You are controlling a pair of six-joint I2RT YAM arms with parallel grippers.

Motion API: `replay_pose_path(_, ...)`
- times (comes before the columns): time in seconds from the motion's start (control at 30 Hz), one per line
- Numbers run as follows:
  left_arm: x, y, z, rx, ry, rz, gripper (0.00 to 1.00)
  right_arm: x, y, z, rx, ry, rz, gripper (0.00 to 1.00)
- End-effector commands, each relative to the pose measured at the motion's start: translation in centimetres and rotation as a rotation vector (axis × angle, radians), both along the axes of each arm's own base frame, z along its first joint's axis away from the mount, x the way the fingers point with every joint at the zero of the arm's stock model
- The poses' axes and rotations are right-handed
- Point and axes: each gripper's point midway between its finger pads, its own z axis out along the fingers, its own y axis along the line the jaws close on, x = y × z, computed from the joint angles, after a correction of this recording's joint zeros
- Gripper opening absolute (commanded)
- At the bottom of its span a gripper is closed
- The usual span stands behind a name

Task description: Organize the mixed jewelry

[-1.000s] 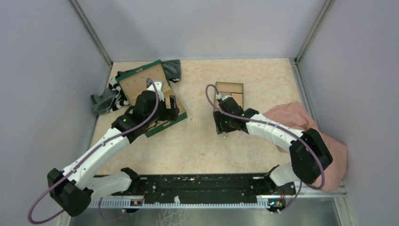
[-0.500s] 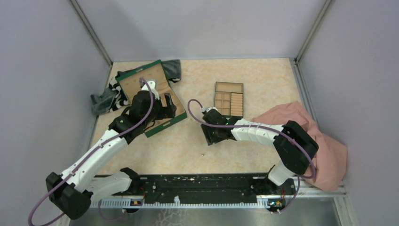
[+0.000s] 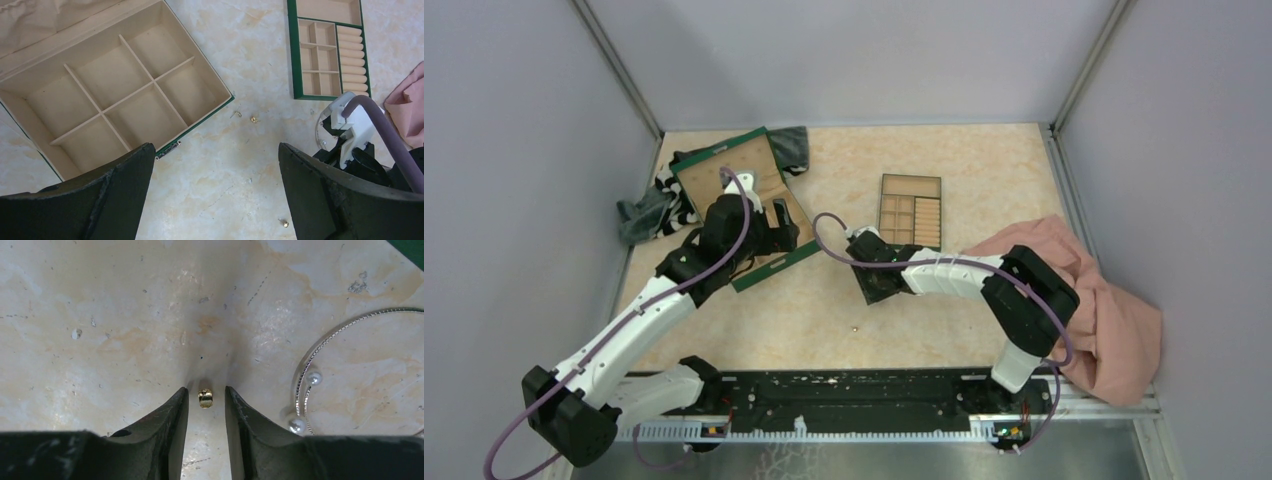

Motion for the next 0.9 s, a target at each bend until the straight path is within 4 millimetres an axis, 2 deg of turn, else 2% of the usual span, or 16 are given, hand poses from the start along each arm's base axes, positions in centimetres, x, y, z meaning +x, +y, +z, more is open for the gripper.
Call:
replay_pose_path(0.0,0.3,0.1,0.2,-0.013,-0.022,0.015,0.99,0.7,1.5,0.8,0.031,-0.023,0.016,0.31)
replay_pose_path(0.23,0.1,0.5,-0.1,-0.004,-0.022,0.023,0.99,0.4,1.2,1.4,0.034,-0.021,0.000,0.26)
replay_pose_path(0.3,0.1,0.6,-0.2,0.003,-0.023,0.024,0.99,0.2,1.0,1.2,0.026,-0.014,0.000,0.26)
replay_pose_path(0.4,0.1,0.8,-0.2,0.011,-0.024,0.029,0.99,0.0,0.8,1.1,0.023,-0.007,-0.004,0.19)
replay_pose_path(0.57,0.0,0.8,-0.4,0.011,-0.024,0.030,0.99,0.1,0.8,0.9,0.020,-0.005,-0.013,0.18)
replay_pose_path(0.67,0.0,0.7,-0.5,0.007,-0.020,0.026,0.99,0.2,1.1,1.3,0.033,-0.004,-0.028,0.14)
replay_pose_path(0.87,0.0,0.8,-0.4,0.012,-0.024,0.027,0.99,0.4,2.1,2.6,0.104,0.050,-0.055,0.12)
